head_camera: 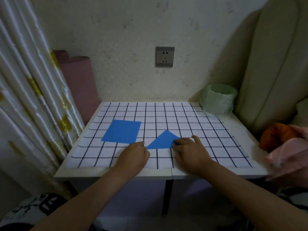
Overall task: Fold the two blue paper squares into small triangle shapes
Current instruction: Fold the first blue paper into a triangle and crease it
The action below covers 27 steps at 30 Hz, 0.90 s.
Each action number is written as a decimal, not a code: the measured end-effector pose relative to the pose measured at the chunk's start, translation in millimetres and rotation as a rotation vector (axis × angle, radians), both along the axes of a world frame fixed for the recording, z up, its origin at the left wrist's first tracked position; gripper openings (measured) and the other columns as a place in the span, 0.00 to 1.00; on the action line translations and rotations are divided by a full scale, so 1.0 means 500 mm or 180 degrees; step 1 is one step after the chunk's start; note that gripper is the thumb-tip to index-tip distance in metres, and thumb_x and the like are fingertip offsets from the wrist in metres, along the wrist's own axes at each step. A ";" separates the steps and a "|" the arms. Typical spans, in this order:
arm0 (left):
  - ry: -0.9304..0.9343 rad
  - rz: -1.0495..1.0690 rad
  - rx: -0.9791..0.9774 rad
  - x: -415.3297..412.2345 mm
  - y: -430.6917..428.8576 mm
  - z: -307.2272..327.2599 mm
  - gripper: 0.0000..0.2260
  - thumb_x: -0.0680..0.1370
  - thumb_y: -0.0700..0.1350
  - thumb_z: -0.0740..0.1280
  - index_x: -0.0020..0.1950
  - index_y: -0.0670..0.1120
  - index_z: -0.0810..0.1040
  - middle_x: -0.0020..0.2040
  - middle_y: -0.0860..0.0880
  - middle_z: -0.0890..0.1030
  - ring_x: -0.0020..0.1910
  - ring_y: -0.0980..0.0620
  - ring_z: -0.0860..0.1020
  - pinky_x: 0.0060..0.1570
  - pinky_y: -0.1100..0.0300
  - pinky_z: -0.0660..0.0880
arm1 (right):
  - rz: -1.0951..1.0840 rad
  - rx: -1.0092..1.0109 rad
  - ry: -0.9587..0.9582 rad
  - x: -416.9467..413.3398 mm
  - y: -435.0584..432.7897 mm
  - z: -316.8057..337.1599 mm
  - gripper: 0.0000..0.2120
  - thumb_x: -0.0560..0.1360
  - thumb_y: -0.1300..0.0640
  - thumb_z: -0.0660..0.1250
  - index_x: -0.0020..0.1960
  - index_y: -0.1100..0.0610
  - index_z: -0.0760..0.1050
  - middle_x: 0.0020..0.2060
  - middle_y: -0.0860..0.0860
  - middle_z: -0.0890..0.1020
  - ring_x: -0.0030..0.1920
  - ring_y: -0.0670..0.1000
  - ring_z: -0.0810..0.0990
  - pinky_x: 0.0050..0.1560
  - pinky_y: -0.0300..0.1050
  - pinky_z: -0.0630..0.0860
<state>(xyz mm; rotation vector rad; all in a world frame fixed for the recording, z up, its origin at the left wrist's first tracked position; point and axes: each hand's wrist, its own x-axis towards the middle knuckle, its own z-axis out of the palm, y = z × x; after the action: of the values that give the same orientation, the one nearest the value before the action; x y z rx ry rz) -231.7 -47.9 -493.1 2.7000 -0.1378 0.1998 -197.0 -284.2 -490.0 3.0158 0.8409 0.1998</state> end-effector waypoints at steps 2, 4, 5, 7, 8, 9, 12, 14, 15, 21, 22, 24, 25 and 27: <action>-0.0036 0.0080 -0.0037 0.001 -0.001 0.003 0.15 0.82 0.45 0.56 0.49 0.40 0.80 0.53 0.44 0.82 0.44 0.49 0.79 0.49 0.54 0.77 | 0.0012 0.0067 0.0007 -0.003 0.001 -0.001 0.20 0.81 0.48 0.50 0.66 0.49 0.75 0.69 0.49 0.73 0.68 0.50 0.70 0.74 0.59 0.53; -0.0046 0.0192 -0.0029 0.002 -0.006 0.005 0.14 0.82 0.45 0.56 0.47 0.39 0.79 0.43 0.43 0.81 0.37 0.49 0.78 0.44 0.50 0.78 | -0.0019 0.0181 0.0025 -0.006 0.000 0.000 0.19 0.81 0.48 0.51 0.65 0.49 0.75 0.70 0.49 0.72 0.69 0.50 0.69 0.74 0.58 0.52; -0.0057 0.0246 0.0009 0.003 -0.010 0.005 0.14 0.82 0.45 0.57 0.51 0.39 0.79 0.42 0.44 0.81 0.38 0.49 0.78 0.44 0.51 0.78 | -0.0031 0.0227 0.0037 -0.007 -0.001 0.000 0.19 0.81 0.49 0.52 0.65 0.49 0.75 0.70 0.49 0.71 0.69 0.50 0.69 0.74 0.58 0.51; -0.0222 0.0254 0.0050 0.002 -0.018 0.006 0.16 0.82 0.44 0.57 0.63 0.39 0.77 0.57 0.41 0.81 0.54 0.47 0.79 0.56 0.58 0.76 | -0.0023 0.0269 0.0040 -0.007 -0.004 0.000 0.19 0.81 0.49 0.52 0.67 0.49 0.75 0.72 0.50 0.70 0.71 0.51 0.67 0.74 0.59 0.50; -0.0422 0.0093 0.0090 0.003 -0.023 0.008 0.17 0.82 0.44 0.58 0.67 0.38 0.75 0.66 0.41 0.76 0.64 0.46 0.75 0.63 0.58 0.70 | -0.0016 0.0290 0.0035 -0.007 -0.004 0.000 0.19 0.81 0.49 0.52 0.67 0.49 0.75 0.72 0.51 0.69 0.72 0.51 0.65 0.75 0.59 0.50; -0.0646 -0.0197 0.0193 0.002 -0.030 0.011 0.17 0.82 0.43 0.58 0.67 0.38 0.75 0.71 0.41 0.72 0.70 0.46 0.70 0.69 0.57 0.65 | 0.0000 0.0312 0.0017 -0.008 -0.002 -0.001 0.19 0.81 0.49 0.53 0.67 0.50 0.75 0.73 0.51 0.69 0.73 0.52 0.64 0.75 0.59 0.51; -0.1020 -0.0912 0.0425 -0.004 -0.066 0.021 0.15 0.80 0.41 0.60 0.65 0.39 0.76 0.73 0.42 0.70 0.74 0.46 0.65 0.75 0.51 0.61 | 0.0070 0.0305 -0.0119 -0.011 0.003 -0.003 0.19 0.80 0.49 0.54 0.63 0.52 0.78 0.71 0.53 0.71 0.71 0.53 0.66 0.73 0.57 0.53; -0.1248 -0.0818 0.0278 -0.005 -0.088 0.025 0.12 0.76 0.41 0.61 0.58 0.41 0.76 0.72 0.41 0.69 0.74 0.44 0.64 0.73 0.47 0.64 | 0.0090 0.0307 -0.0142 -0.009 0.003 -0.002 0.19 0.80 0.50 0.54 0.62 0.52 0.79 0.69 0.53 0.72 0.70 0.53 0.68 0.73 0.56 0.53; -0.1336 -0.0711 0.0176 -0.002 -0.095 0.029 0.12 0.75 0.42 0.62 0.57 0.42 0.74 0.72 0.41 0.68 0.75 0.43 0.63 0.73 0.48 0.62 | 0.0090 0.0310 -0.0134 -0.007 0.001 -0.002 0.19 0.80 0.50 0.55 0.63 0.52 0.78 0.69 0.53 0.72 0.70 0.53 0.68 0.73 0.57 0.53; -0.0610 -0.1149 0.0225 0.026 -0.109 0.009 0.20 0.82 0.47 0.59 0.73 0.45 0.68 0.75 0.47 0.67 0.75 0.53 0.61 0.72 0.63 0.52 | 0.0215 0.0309 -0.0050 -0.007 0.000 -0.008 0.20 0.80 0.47 0.53 0.66 0.51 0.75 0.70 0.50 0.73 0.74 0.53 0.64 0.75 0.61 0.49; -0.0359 -0.1141 0.0140 0.027 -0.112 -0.001 0.21 0.82 0.49 0.57 0.75 0.45 0.66 0.76 0.48 0.66 0.75 0.54 0.61 0.71 0.65 0.53 | 0.0198 0.0300 0.0004 -0.006 -0.001 -0.008 0.21 0.80 0.47 0.54 0.68 0.51 0.74 0.71 0.51 0.72 0.75 0.54 0.63 0.76 0.62 0.48; -0.0073 -0.1062 0.0110 0.029 -0.115 -0.016 0.23 0.83 0.52 0.56 0.77 0.46 0.63 0.77 0.48 0.64 0.76 0.54 0.60 0.70 0.65 0.52 | 0.0129 0.0249 0.0115 -0.003 -0.005 -0.013 0.22 0.81 0.46 0.53 0.71 0.50 0.70 0.73 0.50 0.69 0.76 0.53 0.60 0.76 0.62 0.46; -0.0049 -0.1062 0.0168 0.032 -0.115 -0.019 0.24 0.83 0.54 0.56 0.77 0.46 0.63 0.77 0.49 0.63 0.76 0.54 0.59 0.70 0.65 0.52 | 0.0098 0.0229 0.0149 -0.002 -0.008 -0.016 0.22 0.81 0.46 0.53 0.73 0.49 0.68 0.74 0.50 0.68 0.77 0.53 0.59 0.76 0.62 0.45; -0.0069 -0.1109 0.0388 0.038 -0.112 -0.019 0.25 0.83 0.57 0.55 0.77 0.47 0.63 0.77 0.49 0.64 0.76 0.53 0.60 0.72 0.62 0.54 | 0.0055 0.0188 0.0173 -0.003 -0.013 -0.021 0.22 0.81 0.46 0.52 0.74 0.48 0.65 0.75 0.50 0.66 0.77 0.53 0.57 0.76 0.63 0.43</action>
<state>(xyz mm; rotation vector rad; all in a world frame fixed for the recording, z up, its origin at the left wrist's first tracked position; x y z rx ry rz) -212.7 -104.1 -502.5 2.7379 -0.6387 0.1175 -198.6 -290.5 -500.4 3.0830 0.8808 0.1459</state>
